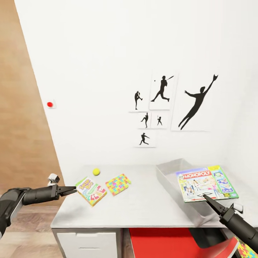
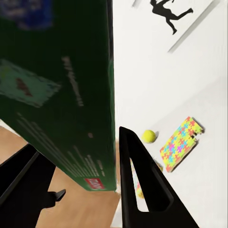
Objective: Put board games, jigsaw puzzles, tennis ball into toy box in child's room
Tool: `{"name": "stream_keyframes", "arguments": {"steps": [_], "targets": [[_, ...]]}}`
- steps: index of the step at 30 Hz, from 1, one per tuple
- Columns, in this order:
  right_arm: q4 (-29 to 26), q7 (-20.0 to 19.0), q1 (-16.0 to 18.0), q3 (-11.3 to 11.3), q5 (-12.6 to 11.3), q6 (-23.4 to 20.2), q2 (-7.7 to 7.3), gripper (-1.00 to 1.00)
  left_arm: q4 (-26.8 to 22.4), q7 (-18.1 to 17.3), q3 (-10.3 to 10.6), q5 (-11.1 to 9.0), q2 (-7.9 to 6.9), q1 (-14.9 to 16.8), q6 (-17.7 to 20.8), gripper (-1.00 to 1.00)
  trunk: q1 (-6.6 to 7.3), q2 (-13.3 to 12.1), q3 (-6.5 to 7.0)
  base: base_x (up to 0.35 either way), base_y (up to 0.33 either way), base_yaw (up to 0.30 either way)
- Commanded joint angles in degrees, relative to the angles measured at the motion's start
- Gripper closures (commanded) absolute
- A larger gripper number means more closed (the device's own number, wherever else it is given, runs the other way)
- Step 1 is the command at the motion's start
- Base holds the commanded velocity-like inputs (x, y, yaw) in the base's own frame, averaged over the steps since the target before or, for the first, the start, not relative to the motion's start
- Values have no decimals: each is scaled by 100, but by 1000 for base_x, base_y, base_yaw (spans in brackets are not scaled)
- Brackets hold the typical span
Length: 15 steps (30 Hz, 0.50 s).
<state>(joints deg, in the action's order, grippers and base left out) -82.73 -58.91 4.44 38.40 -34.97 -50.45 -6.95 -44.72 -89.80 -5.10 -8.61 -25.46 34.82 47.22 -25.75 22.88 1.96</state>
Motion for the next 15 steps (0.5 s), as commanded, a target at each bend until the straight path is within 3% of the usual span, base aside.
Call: {"name": "stream_keyframes", "arguments": {"steps": [1, 15], "targets": [[2, -16, 4, 5, -9, -31, 0, 100, -2, -20, 0, -1, -2, -1, 62, -100, -3, 4, -6, 144, 2, -242], [11, -16, 4, 18, -1, -287, -25, 100, -2, -20, 0, -1, -2, -6, 59, -100, -3, 4, -111, 109, 0, -170]]}}
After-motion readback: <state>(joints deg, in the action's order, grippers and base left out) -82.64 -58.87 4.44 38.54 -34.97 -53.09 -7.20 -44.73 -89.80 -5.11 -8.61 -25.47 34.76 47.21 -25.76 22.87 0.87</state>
